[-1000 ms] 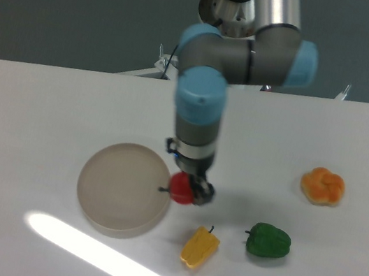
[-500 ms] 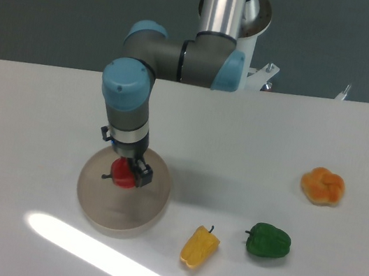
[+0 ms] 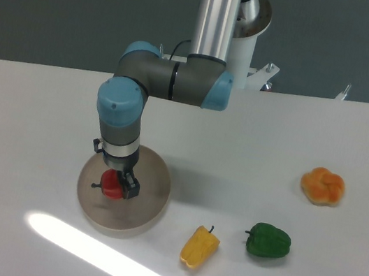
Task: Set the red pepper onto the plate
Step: 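Lower the red pepper onto the plate's center, then open the gripper to release the red pepper on the plate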
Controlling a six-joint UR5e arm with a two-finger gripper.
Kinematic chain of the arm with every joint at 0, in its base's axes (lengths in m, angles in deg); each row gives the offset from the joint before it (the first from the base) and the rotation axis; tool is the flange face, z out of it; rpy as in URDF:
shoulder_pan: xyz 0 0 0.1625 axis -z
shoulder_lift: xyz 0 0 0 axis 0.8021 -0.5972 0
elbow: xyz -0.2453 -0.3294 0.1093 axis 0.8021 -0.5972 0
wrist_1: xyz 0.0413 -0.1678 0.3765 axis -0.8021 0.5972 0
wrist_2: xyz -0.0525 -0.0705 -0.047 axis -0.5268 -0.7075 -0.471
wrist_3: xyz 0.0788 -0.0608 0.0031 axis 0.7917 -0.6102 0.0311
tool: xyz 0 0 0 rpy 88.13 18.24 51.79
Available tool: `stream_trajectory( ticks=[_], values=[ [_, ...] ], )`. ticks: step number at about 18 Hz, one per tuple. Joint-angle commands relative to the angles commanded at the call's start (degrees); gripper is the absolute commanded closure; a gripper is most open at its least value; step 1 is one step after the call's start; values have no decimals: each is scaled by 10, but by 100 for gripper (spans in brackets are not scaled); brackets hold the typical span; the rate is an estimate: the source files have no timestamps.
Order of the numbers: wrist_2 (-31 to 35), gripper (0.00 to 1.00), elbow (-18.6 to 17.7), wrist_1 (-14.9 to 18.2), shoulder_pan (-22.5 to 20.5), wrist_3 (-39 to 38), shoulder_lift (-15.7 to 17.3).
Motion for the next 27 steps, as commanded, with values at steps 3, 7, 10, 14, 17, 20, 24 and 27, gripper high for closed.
stream_trajectory(
  ticks=[3,7,10,14,17,20,24,27],
  values=[
    [0,48,-2,0,0,0,-1],
    [0,48,-1,0,0,-1,-4],
    [0,48,-2,0,0,-1,-7],
    [0,48,-2,0,0,0,-9],
    [0,47,-4,0,-1,0,-9],
    [1,47,-4,1,-1,0,-9],
    [1,47,-4,1,-1,-1,-9],
    [1,47,-4,1,-1,-1,-9]
  ],
)
